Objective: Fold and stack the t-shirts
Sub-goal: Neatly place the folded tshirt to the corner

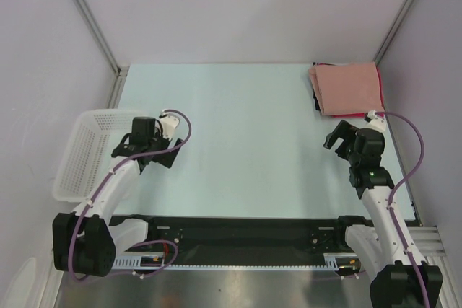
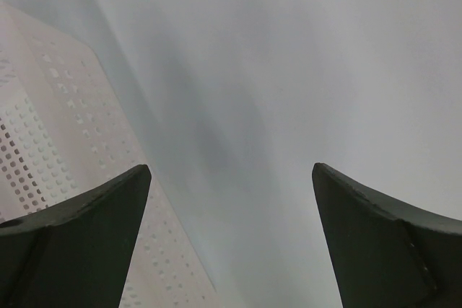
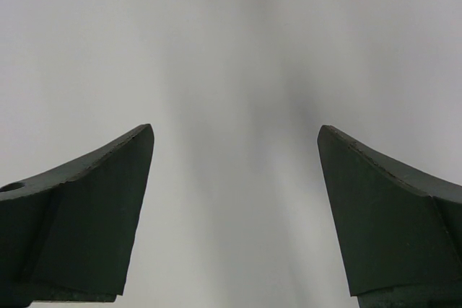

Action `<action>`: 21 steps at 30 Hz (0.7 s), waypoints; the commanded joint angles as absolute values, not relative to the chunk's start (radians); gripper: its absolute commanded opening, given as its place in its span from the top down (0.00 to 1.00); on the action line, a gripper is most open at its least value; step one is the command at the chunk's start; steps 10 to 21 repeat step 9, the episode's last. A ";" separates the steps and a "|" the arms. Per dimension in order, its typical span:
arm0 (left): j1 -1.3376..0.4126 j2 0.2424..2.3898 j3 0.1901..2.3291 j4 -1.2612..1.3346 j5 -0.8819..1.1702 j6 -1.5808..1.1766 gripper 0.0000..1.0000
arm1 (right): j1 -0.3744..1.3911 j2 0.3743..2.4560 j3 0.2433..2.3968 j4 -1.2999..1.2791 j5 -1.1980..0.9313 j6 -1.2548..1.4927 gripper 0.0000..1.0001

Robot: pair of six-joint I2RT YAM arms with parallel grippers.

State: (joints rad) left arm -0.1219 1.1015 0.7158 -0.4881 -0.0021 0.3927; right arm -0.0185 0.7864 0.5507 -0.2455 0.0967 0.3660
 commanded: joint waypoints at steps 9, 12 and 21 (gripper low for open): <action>-0.114 1.085 0.710 -0.462 -0.014 0.391 0.00 | -0.014 0.775 0.543 -0.195 0.130 0.364 0.00; -0.114 1.085 0.710 -0.462 -0.014 0.391 0.00 | -0.014 0.775 0.543 -0.195 0.130 0.364 0.00; -0.114 1.085 0.710 -0.462 -0.014 0.391 0.00 | -0.014 0.775 0.543 -0.195 0.130 0.364 0.00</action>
